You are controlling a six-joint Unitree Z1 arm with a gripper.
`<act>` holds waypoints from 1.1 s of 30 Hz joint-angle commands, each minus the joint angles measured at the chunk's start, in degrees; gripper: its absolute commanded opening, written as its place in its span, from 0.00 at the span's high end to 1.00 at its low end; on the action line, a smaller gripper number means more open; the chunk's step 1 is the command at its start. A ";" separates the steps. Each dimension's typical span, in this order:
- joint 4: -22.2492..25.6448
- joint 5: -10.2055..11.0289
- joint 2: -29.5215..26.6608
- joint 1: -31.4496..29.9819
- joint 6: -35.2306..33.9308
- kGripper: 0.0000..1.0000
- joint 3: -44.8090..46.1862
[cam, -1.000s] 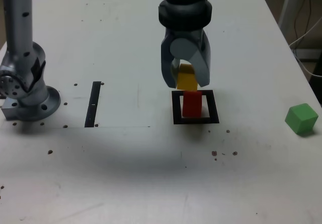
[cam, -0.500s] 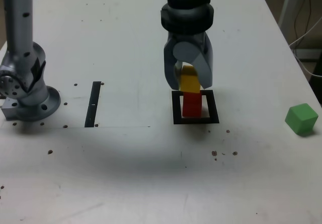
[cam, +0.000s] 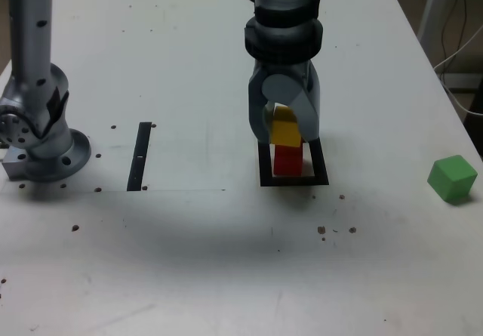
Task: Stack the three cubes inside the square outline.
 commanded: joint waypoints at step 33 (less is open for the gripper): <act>6.64 8.60 -3.75 -0.31 -0.92 0.01 -4.11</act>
